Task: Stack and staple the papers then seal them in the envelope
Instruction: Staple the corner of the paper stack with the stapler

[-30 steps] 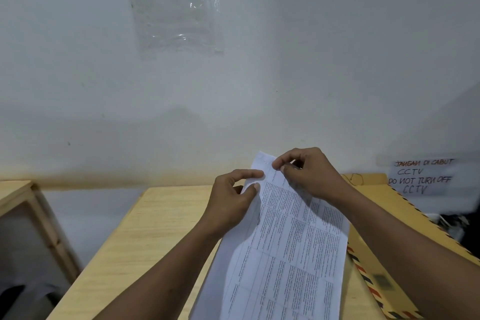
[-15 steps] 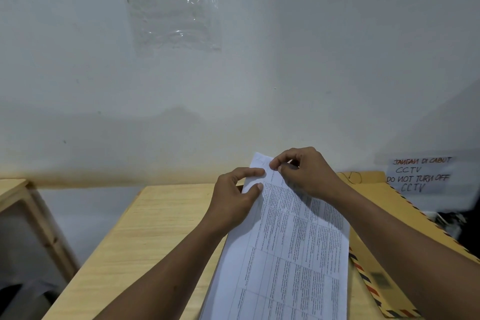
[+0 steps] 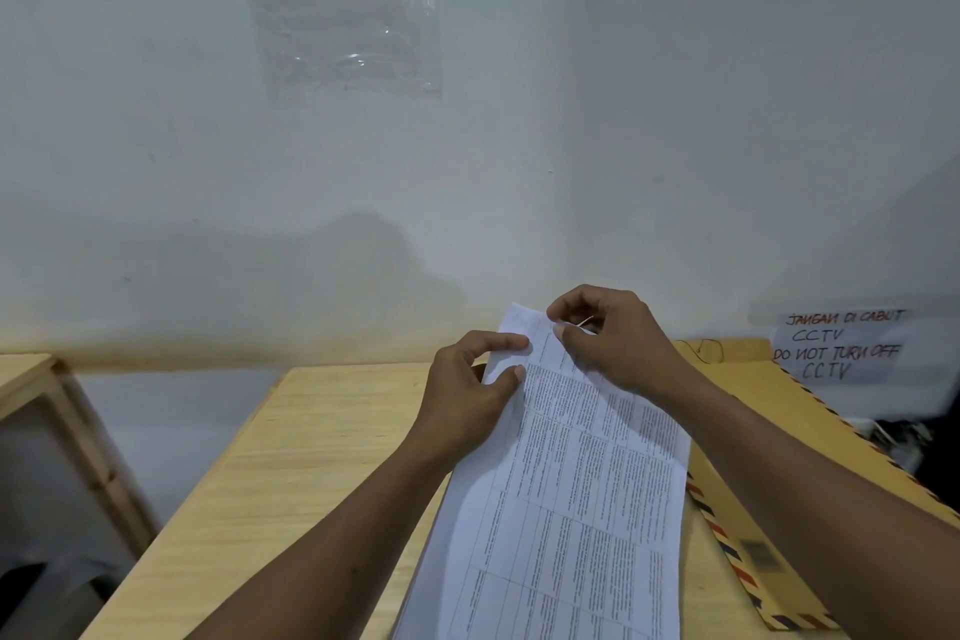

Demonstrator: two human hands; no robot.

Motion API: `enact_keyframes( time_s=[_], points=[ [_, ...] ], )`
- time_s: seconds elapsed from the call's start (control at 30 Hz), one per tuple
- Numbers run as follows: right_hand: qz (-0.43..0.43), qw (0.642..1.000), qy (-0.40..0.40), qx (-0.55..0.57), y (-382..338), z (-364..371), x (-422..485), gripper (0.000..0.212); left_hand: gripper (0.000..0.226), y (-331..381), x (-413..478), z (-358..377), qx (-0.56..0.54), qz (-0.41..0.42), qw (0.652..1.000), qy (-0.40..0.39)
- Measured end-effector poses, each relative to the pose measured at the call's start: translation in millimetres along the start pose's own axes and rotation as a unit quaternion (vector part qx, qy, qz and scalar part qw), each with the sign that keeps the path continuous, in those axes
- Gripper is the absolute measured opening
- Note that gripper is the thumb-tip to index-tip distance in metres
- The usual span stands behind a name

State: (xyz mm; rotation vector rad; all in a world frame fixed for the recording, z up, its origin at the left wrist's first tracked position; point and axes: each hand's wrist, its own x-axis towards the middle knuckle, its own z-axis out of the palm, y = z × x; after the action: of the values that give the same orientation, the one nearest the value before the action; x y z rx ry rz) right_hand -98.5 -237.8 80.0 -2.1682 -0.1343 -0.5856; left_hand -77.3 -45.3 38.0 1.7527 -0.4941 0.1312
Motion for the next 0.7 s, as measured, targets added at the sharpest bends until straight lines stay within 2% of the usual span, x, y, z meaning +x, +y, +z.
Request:
enact_keyframes(
  time_s=[0.17, 0.33, 0.7],
  points=[
    [0.005, 1.000, 0.007, 0.021, 0.4, 0.3, 1.7, 0.011, 0.024, 1.0, -2.3, -1.5, -0.009, 0.006, 1.000, 0.022],
    [0.020, 0.999, 0.010, 0.046, 2.7, 2.6, 3.1, 0.015, 0.031, 3.1, -4.4, -4.4, 0.000, 0.039, 0.994, 0.098],
    [0.003, 0.999, 0.007, 0.036, -5.2, 5.6, 3.7, 0.013, 0.039, 2.1, -5.2, -7.3, 0.003, 0.042, 0.994, 0.099]
  ],
)
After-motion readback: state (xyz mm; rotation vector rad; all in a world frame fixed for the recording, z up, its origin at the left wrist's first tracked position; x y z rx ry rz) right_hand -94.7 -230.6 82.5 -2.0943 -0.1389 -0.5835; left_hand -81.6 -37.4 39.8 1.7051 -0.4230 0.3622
